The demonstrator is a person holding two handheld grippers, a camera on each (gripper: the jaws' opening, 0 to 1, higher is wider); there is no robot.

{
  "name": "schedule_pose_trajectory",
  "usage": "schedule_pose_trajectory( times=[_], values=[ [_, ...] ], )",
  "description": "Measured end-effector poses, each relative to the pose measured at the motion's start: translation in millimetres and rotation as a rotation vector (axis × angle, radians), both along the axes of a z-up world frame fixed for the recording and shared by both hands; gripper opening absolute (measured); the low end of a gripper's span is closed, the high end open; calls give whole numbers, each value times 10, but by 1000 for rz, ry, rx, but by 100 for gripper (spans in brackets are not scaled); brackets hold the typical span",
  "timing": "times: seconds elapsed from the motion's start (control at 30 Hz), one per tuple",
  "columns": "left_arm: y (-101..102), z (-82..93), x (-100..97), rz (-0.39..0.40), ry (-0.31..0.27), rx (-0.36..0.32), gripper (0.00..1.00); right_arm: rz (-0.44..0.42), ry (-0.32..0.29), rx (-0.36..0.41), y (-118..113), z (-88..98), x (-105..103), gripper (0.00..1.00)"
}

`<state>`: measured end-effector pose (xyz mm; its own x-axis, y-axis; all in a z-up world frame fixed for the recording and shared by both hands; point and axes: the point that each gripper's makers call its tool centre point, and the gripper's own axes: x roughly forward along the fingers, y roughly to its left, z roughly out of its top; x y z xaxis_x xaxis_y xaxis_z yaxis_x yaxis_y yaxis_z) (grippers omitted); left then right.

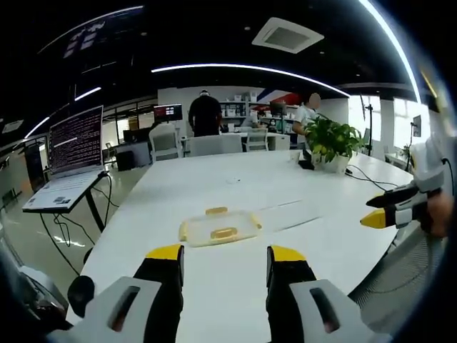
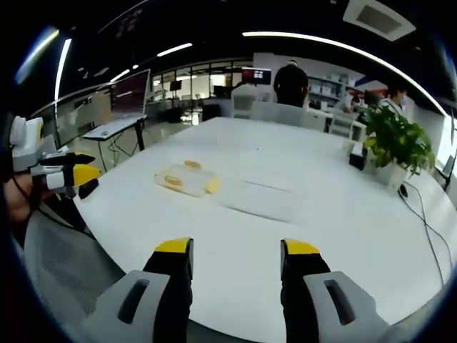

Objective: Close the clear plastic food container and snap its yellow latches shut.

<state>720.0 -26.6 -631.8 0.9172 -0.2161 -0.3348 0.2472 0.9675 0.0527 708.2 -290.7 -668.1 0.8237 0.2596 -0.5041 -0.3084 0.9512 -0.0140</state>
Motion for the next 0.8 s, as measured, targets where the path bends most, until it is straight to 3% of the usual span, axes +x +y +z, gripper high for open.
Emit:
schedule_pose_trajectory(
  times=[0.17,0.27,0.8],
  values=[
    [1,3,8,-1,3,-6,40,4,-2,-2,7,7,2,45],
    [3,-44,25,-3,45,-35,40,-3,2,11,-5,12,11,46],
    [-84,-42,102,-65,73,-61,39,21,12,47,87,73,83,44]
  ],
)
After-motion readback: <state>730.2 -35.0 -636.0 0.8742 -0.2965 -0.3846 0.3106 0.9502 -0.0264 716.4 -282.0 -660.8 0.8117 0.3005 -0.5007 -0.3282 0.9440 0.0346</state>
